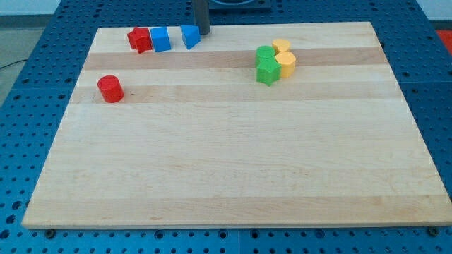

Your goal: Move blue triangle on left side

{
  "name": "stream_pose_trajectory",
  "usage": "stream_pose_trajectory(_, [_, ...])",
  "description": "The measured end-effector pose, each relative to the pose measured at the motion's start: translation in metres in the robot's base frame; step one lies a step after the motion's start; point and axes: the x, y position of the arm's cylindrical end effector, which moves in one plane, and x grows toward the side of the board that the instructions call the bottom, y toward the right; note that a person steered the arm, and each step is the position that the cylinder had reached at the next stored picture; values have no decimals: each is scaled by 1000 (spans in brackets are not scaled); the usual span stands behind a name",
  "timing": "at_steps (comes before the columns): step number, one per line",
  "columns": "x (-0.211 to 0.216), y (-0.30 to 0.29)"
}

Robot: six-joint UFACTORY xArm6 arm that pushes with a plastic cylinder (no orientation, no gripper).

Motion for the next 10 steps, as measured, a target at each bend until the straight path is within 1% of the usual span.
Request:
stream_pose_trajectory(1, [0, 20])
stream_pose_trajectory(2, [0, 21])
stream_pose_trajectory(3, [12, 20])
stream_pose_trajectory(4, [20, 16])
stream_pose_trajectory(6, [20, -9])
stream_pose_trajectory(8, [23, -20])
stream_pose_trajectory(10, [41, -33])
